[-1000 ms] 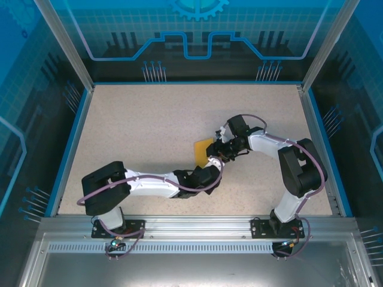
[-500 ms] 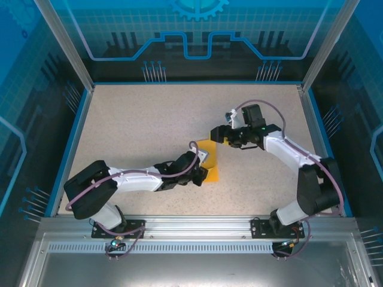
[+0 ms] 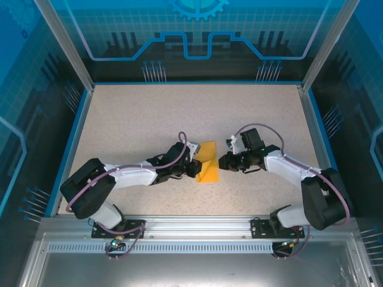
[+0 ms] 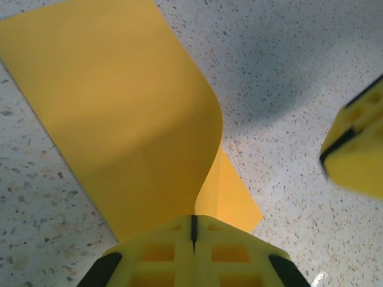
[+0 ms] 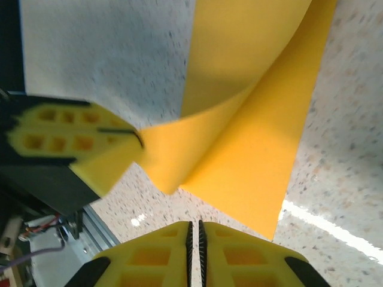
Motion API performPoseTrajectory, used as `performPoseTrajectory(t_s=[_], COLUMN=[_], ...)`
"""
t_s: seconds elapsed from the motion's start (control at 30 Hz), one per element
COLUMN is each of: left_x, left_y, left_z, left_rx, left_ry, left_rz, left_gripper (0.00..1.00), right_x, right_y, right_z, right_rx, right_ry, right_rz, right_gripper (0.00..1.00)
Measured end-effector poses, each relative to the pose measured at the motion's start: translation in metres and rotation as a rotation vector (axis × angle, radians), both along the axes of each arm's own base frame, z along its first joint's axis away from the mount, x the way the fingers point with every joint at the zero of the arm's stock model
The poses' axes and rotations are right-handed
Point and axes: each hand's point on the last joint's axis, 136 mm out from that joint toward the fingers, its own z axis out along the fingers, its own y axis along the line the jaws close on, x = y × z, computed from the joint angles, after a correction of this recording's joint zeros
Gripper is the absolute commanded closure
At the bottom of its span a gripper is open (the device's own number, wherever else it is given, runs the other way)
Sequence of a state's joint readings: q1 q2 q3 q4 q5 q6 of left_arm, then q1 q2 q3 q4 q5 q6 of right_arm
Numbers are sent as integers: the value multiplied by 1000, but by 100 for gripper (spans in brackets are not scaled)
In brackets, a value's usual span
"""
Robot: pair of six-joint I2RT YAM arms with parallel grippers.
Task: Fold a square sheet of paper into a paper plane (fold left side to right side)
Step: Fold the triangle a second time at the center of the table.
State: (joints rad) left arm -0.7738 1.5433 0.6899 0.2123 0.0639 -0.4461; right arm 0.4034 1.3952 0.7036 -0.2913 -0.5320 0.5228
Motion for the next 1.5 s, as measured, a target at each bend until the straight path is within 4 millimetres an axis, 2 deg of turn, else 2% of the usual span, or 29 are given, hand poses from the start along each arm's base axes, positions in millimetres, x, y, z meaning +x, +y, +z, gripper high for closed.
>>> performPoseTrajectory(t_s=[0.1,0.23,0.47,0.77,1.5], left_x=[1,5,17,23,26], left_y=[4,9,13,12,11], left_z=[-3,-4,-10,-21,-47], left_rx=[11,36,77,112,144], left_ry=[11,12,13,36,91], left_rz=[3,-1,-15,-36,-54], left_gripper=[100,100,100,100,100], right_x=[-8,-13,-21,-23,-24], right_y=[5,2,1,-1,-1], right_z=[-15,-36,-57,-66,-67], right_rx=[-48,-113,-176,-226,-258], right_ry=[27,79,137,165,168], right_rz=[25,22,29,32,57], right_gripper=[88,88,88,88,88])
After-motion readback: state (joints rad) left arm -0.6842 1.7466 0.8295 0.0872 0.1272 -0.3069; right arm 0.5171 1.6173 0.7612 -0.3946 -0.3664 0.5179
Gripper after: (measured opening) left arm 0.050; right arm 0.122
